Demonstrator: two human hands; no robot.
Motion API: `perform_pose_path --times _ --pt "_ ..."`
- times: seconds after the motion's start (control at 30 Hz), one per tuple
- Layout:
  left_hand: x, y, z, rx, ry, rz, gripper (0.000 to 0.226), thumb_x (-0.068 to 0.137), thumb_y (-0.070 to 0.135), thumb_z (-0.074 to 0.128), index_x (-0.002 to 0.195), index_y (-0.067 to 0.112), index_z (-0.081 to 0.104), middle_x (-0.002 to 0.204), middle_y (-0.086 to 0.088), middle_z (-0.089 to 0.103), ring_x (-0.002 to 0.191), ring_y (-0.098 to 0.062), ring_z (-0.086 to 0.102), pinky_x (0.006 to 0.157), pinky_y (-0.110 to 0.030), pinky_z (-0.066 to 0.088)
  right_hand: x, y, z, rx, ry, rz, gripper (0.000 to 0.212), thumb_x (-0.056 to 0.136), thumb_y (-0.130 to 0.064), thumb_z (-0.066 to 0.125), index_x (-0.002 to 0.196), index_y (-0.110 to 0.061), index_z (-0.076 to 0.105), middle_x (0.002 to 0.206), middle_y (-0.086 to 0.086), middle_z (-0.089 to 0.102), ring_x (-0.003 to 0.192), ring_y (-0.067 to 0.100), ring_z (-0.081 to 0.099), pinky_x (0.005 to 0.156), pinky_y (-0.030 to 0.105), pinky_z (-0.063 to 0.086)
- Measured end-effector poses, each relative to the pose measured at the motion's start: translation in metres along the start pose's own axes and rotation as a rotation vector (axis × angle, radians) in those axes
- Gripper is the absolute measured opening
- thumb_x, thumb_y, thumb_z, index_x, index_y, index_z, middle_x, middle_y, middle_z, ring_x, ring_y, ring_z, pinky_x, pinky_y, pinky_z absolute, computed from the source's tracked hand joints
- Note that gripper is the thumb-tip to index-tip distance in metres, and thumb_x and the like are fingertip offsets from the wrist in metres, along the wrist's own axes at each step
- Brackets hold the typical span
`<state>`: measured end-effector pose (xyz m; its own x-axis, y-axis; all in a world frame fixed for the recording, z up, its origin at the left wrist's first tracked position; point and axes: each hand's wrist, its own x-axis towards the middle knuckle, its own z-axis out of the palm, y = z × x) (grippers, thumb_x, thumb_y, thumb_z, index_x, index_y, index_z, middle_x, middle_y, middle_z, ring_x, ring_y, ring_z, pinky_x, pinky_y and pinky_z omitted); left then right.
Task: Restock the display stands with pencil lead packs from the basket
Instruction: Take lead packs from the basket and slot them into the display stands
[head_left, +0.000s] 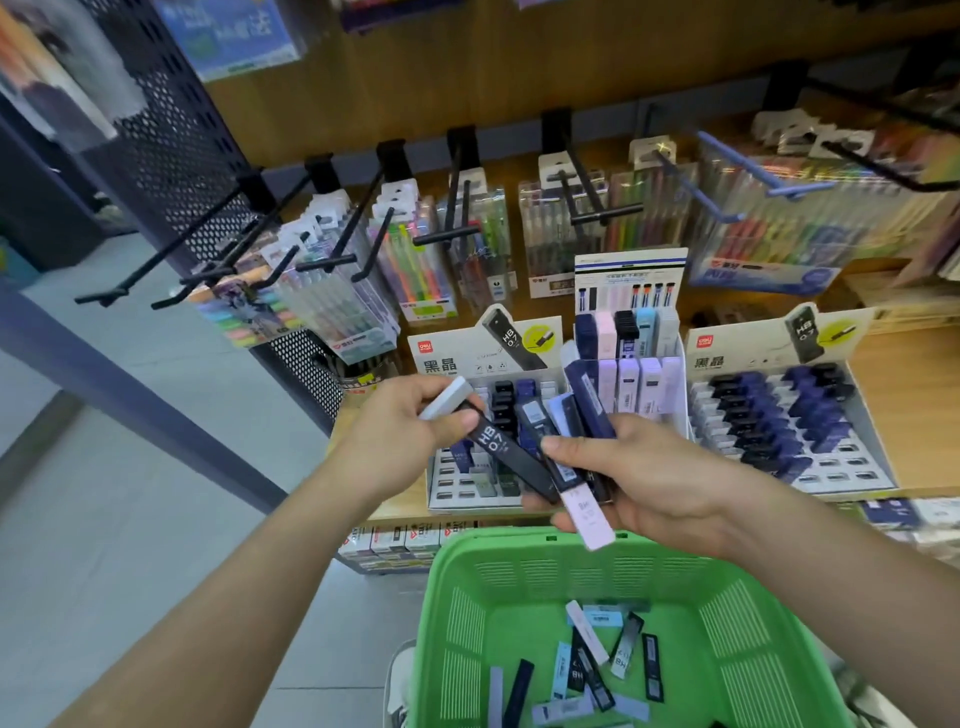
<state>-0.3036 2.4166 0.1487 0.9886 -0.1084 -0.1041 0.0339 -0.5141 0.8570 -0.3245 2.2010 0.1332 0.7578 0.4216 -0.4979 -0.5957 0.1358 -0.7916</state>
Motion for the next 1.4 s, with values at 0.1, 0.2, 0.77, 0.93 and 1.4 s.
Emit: perform_pose_path --times 0.1,0.2,0.77,0.93,1.4 --pt "0.0 0.006 0.008 -0.173 0.044 -0.01 0.01 0.095 0.011 0.057 0.098 0.015 0.066 0.056 0.016 0.055 0.042 0.001 0.044 0.041 -0.007 0.031 0.003 -0.001 0.006 -0.006 -0.04 -0.045 0.018 0.095 -0.016 0.061 0.11 -0.007 0.062 0.096 0.017 0.075 0.08 0.027 0.074 0.056 0.028 0.056" --pt "0.001 0.006 0.001 -0.245 0.11 -0.02 0.018 0.103 0.023 0.041 0.108 0.028 0.057 0.06 0.006 0.058 0.041 -0.012 0.04 0.038 -0.016 0.027 0.006 -0.003 0.008 0.021 0.002 -0.111 0.013 0.095 -0.015 0.06 0.106 -0.008 0.064 0.089 0.016 0.075 0.071 0.023 0.07 0.058 0.03 0.058" --pt "0.005 -0.022 -0.033 -0.032 0.107 -0.127 0.007 0.086 0.019 0.07 0.08 0.02 0.067 0.069 0.002 0.066 0.044 -0.009 0.051 0.038 -0.016 0.032 0.022 0.001 0.016 -0.056 0.224 -0.202 0.005 0.096 -0.013 0.06 0.1 -0.011 0.059 0.093 0.011 0.069 0.067 0.016 0.072 0.057 0.03 0.059" --pt "0.014 -0.067 -0.04 0.353 0.173 -0.12 0.01 0.087 0.018 0.07 0.083 0.025 0.064 0.073 0.001 0.065 0.045 -0.014 0.054 0.048 -0.02 0.042 0.021 -0.003 0.012 0.014 0.234 -0.173 0.011 0.095 -0.015 0.061 0.101 -0.005 0.061 0.08 0.01 0.07 0.063 0.017 0.068 0.056 0.031 0.06" --pt "0.017 -0.106 -0.001 0.647 0.068 0.009 0.011 0.088 0.022 0.067 0.098 0.024 0.07 0.09 0.003 0.071 0.087 -0.021 0.061 0.077 -0.035 0.05 0.028 0.006 0.016 0.065 0.205 -0.126 0.01 0.093 -0.014 0.065 0.099 -0.007 0.062 0.07 0.007 0.072 0.062 0.017 0.07 0.058 0.033 0.059"
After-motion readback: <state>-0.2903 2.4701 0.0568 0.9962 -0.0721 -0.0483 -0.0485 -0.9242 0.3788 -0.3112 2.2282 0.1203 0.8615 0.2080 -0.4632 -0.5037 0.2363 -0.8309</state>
